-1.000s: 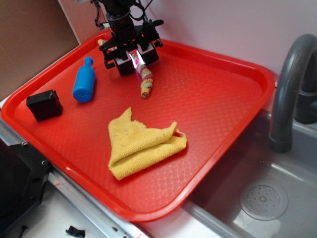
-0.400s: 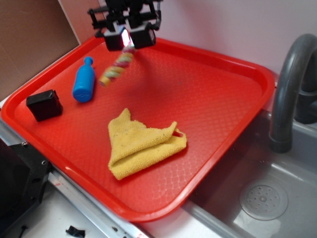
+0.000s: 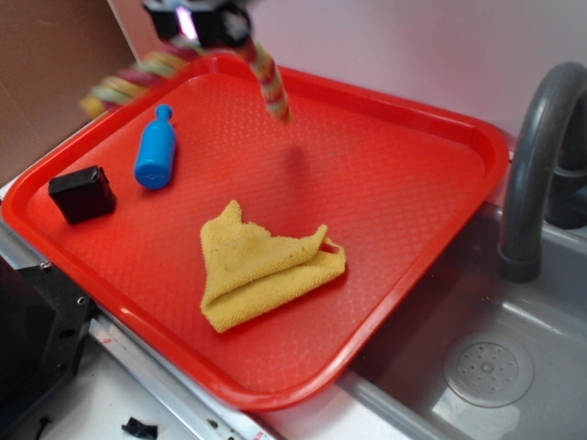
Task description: Grab the multicolored rope.
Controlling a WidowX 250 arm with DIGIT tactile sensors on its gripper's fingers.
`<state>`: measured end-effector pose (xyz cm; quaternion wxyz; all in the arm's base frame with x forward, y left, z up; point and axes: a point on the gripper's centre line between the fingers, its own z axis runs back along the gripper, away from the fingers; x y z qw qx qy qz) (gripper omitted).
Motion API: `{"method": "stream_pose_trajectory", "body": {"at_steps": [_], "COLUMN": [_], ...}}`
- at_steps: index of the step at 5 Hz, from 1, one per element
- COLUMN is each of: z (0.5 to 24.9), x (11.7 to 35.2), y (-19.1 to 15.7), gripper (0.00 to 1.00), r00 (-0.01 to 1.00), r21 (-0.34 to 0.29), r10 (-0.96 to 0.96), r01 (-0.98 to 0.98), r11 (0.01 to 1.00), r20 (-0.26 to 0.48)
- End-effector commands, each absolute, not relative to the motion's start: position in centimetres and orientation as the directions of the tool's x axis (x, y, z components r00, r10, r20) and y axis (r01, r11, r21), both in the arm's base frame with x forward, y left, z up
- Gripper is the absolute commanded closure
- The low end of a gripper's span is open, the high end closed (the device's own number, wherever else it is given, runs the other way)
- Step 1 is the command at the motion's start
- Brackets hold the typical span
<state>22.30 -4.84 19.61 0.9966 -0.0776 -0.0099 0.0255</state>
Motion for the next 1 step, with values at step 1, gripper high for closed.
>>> {"method": "stream_pose_trajectory", "body": {"at_steps": [1], "z": [22.06], "x": [18.99], "y": [-1.58], "gripper": [1.00], "r00": [0.982], "r21": [-0.194], "r10": [0.113], "r01": [-0.083], "r11": [0.978], "r20": [0.151]}}
